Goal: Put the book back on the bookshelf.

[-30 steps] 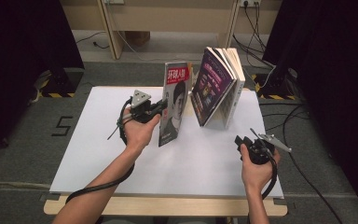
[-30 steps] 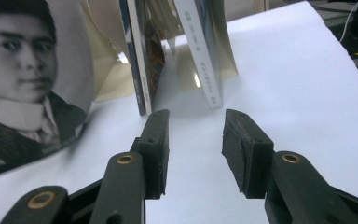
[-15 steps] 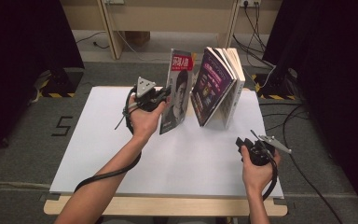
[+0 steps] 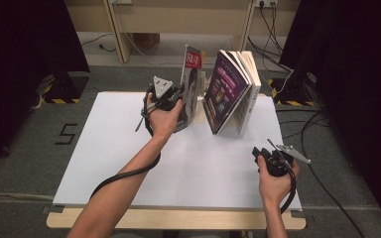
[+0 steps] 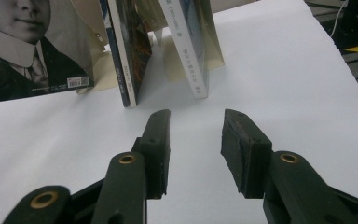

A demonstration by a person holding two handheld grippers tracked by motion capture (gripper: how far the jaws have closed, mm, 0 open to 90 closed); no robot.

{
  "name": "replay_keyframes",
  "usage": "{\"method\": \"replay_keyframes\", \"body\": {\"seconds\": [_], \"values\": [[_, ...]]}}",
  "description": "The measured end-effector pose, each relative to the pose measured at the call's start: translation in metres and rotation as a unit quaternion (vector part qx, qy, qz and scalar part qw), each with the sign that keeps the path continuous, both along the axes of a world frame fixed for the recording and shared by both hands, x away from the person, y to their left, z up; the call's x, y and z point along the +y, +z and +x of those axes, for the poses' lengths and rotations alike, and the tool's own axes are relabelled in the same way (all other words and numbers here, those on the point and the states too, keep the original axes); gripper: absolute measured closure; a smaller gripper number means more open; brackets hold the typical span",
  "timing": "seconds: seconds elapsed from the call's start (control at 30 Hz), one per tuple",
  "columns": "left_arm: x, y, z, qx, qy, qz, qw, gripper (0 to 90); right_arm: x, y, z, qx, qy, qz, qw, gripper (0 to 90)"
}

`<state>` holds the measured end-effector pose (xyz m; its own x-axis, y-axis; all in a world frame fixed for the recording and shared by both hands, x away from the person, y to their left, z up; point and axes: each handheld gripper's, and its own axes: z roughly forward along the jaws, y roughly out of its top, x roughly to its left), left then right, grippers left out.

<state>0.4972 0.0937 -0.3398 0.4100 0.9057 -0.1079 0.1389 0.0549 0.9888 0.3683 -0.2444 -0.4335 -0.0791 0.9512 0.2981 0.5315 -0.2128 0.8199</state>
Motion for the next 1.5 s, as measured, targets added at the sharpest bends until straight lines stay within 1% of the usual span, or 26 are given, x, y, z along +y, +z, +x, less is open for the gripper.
{"method": "replay_keyframes", "body": {"seconds": [0.13,0.17,0.3,0.33,0.37,0.43,0.47,0.53,0.63,0.7,0.77,0.83,0.93,1.03,1.1,1.13,1.2,1.23,1.3,1.33,1.37,1.4,1.43,1.5], "values": [[0.003,-0.005,-0.004,-0.017,0.007,0.010,0.9998,86.9,0.002,-0.002,0.000,0.005,0.001,0.001,1.0000,62.3],[0.004,-0.006,-0.005,-0.018,0.008,0.011,0.9997,86.8,0.002,-0.002,0.000,0.002,0.002,-0.005,1.0000,62.3],[0.009,-0.014,-0.012,-0.013,0.007,0.014,0.9998,86.5,0.005,-0.004,0.000,0.005,0.006,-0.008,0.9999,62.3],[0.011,-0.018,-0.014,-0.008,0.005,0.013,0.9999,86.4,0.005,-0.004,0.000,0.008,0.008,-0.008,0.9999,62.3],[0.011,-0.021,-0.015,-0.006,0.003,0.015,0.9999,86.3,0.006,-0.005,0.000,0.009,0.006,-0.008,0.9999,62.3],[0.013,-0.030,-0.019,0.002,0.000,0.021,0.9998,86.3,0.007,-0.005,0.000,0.011,0.008,-0.007,0.9999,62.3],[0.014,-0.033,-0.020,0.006,-0.002,0.016,0.9998,86.2,0.007,-0.005,0.000,0.011,0.008,-0.007,0.9999,62.3],[0.016,-0.043,-0.023,0.021,-0.007,0.002,0.9998,86.0,0.006,-0.005,0.001,0.009,0.006,-0.010,0.9999,62.3],[0.016,-0.050,-0.026,0.031,-0.008,-0.002,0.9995,85.3,0.005,-0.005,0.001,0.011,0.007,-0.009,0.9999,62.3],[0.015,-0.054,-0.028,0.036,-0.011,0.001,0.9993,84.6,0.005,-0.006,0.001,0.009,0.008,-0.011,0.9999,62.3],[0.015,-0.057,-0.028,0.046,-0.014,-0.006,0.9988,84.5,0.005,-0.006,0.001,0.011,0.008,-0.009,0.9999,62.3],[0.016,-0.058,-0.028,0.053,-0.015,-0.005,0.9985,84.1,0.004,-0.006,0.000,0.012,0.008,-0.009,0.9999,62.2],[0.017,-0.058,-0.025,0.071,-0.017,-0.008,0.9973,83.0,0.004,-0.007,0.000,0.014,0.008,-0.008,0.9998,62.1],[0.019,-0.058,-0.019,0.088,-0.018,-0.018,0.9958,81.9,0.005,-0.008,0.001,0.019,0.007,-0.006,0.9998,62.0],[0.020,-0.059,-0.015,0.098,-0.020,-0.018,0.9948,80.7,0.005,-0.009,0.001,0.021,0.008,-0.006,0.9997,61.8],[0.020,-0.059,-0.014,0.104,-0.022,-0.023,0.9941,80.2,0.006,-0.010,0.002,0.020,0.007,-0.006,0.9998,61.7],[0.019,-0.059,-0.012,0.104,-0.025,-0.020,0.9940,79.3,0.006,-0.010,0.002,0.023,0.010,-0.006,0.9997,61.5],[0.019,-0.058,-0.011,0.104,-0.026,-0.023,0.9939,78.1,0.006,-0.010,0.002,0.023,0.010,-0.004,0.9997,61.4],[0.018,-0.055,-0.008,0.110,-0.028,-0.030,0.9931,75.1,0.005,-0.010,0.002,0.024,0.009,-0.001,0.9997,61.3],[0.018,-0.052,-0.005,0.117,-0.031,-0.042,0.9917,73.5,0.005,-0.010,0.002,0.024,0.010,-0.002,0.9997,61.1],[0.018,-0.051,-0.003,0.120,-0.033,-0.045,0.9912,72.6,0.004,-0.010,0.002,0.023,0.011,-0.004,0.9997,61.0],[0.018,-0.048,-0.001,0.124,-0.035,-0.045,0.9906,71.3,0.004,-0.010,0.002,0.024,0.011,-0.004,0.9996,60.9],[0.018,-0.045,0.002,0.126,-0.033,-0.048,0.9903,70.1,0.004,-0.010,0.002,0.025,0.011,-0.003,0.9996,60.8],[0.017,-0.040,0.006,0.129,-0.030,-0.047,0.9901,70.0,0.004,-0.010,0.001,0.029,0.009,0.003,0.9995,60.6]]}}
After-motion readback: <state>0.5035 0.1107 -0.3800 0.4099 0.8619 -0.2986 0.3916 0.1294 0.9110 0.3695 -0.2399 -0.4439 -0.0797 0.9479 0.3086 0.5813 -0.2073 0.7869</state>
